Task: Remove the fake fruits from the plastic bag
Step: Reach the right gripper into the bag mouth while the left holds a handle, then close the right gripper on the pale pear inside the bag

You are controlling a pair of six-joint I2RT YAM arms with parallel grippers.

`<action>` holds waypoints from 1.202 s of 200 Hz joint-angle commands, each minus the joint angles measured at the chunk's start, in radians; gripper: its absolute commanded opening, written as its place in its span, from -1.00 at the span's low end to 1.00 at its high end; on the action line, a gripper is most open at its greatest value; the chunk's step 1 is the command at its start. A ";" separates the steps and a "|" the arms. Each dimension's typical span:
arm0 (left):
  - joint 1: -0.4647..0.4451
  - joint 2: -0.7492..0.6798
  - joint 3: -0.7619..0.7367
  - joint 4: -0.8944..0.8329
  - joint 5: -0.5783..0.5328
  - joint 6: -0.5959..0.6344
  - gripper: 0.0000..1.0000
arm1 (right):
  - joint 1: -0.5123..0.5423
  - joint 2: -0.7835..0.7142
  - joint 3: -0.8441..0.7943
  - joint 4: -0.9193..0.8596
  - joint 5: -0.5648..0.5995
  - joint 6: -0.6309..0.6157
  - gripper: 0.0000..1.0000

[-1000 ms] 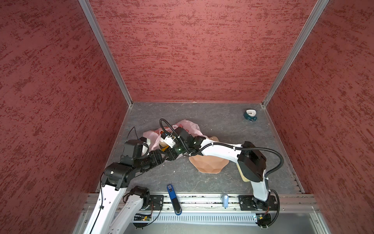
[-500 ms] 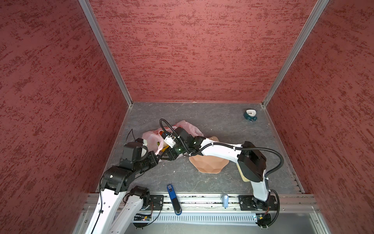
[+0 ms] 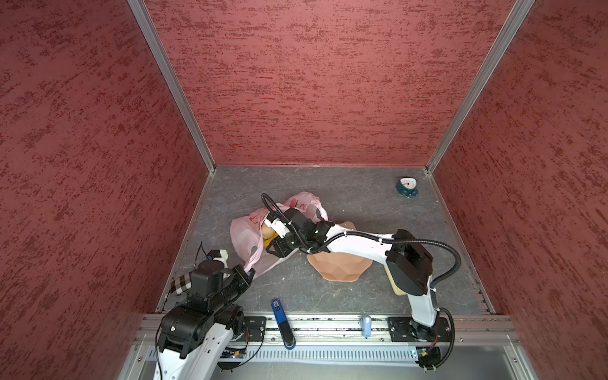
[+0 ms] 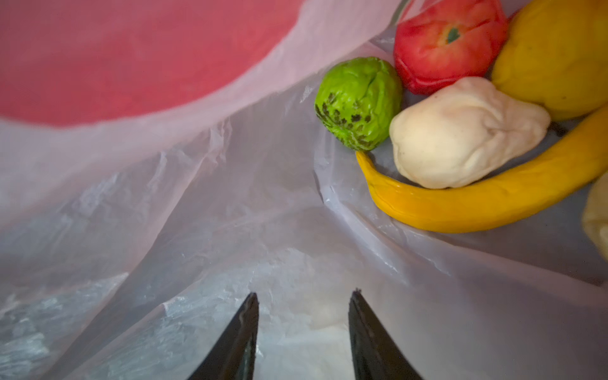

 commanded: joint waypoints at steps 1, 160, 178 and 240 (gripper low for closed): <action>-0.004 0.000 -0.025 0.068 -0.018 -0.066 -0.84 | 0.000 0.028 0.012 -0.040 0.060 -0.021 -0.04; -0.036 0.077 -0.056 0.139 -0.043 -0.033 -0.85 | -0.067 0.315 0.366 -0.042 0.277 0.114 0.51; -0.039 0.073 -0.067 0.146 -0.040 -0.038 -0.85 | -0.072 0.329 0.381 -0.042 0.275 0.138 0.54; -0.051 0.075 -0.095 0.198 -0.022 -0.054 -0.86 | -0.077 0.384 0.427 -0.030 0.243 0.206 0.57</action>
